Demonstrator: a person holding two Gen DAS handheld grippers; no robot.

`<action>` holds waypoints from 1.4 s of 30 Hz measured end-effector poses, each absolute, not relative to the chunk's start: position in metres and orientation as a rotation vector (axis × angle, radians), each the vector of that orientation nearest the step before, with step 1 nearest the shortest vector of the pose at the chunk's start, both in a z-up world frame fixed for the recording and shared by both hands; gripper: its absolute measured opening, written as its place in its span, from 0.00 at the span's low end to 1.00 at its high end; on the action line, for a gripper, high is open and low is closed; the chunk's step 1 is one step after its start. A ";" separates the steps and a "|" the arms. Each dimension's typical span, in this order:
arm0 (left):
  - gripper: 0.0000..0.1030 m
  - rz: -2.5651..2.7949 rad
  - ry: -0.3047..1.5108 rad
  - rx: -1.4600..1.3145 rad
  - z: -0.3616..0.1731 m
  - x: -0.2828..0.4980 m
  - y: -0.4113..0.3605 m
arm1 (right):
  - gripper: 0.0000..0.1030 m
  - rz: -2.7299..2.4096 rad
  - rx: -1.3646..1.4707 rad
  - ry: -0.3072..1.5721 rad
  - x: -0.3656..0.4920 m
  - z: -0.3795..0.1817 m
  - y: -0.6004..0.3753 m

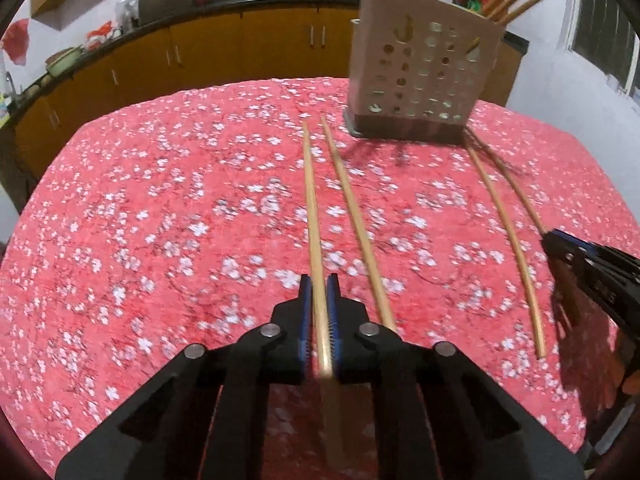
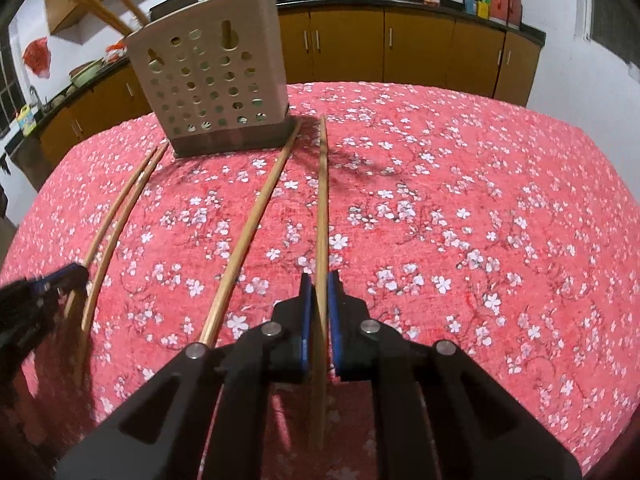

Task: Organize utensils
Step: 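Close the right tool on a chopstick while the left tool grasps another, then lift the right tool's chopstick above the holder while the left tool lifts its own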

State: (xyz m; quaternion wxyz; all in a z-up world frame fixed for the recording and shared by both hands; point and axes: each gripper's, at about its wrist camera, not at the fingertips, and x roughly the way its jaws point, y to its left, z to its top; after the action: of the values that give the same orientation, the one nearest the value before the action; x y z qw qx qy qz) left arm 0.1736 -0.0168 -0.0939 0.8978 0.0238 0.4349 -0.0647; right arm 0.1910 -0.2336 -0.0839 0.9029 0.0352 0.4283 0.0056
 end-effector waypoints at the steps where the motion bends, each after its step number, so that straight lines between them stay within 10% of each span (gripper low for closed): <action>1: 0.08 -0.119 0.901 0.047 -0.093 0.177 -0.013 | 0.09 0.013 0.065 0.885 0.191 -0.084 -0.233; 42: 0.09 -0.087 0.881 -0.100 -0.091 0.186 0.034 | 0.08 -0.010 0.131 0.866 0.208 -0.086 -0.255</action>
State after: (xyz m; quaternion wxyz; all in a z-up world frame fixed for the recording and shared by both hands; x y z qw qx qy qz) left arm 0.1863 0.0338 -0.0908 0.9025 -0.0483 0.4259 -0.0423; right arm 0.2075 -0.2553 -0.0864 0.9056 0.0635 0.4194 -0.0050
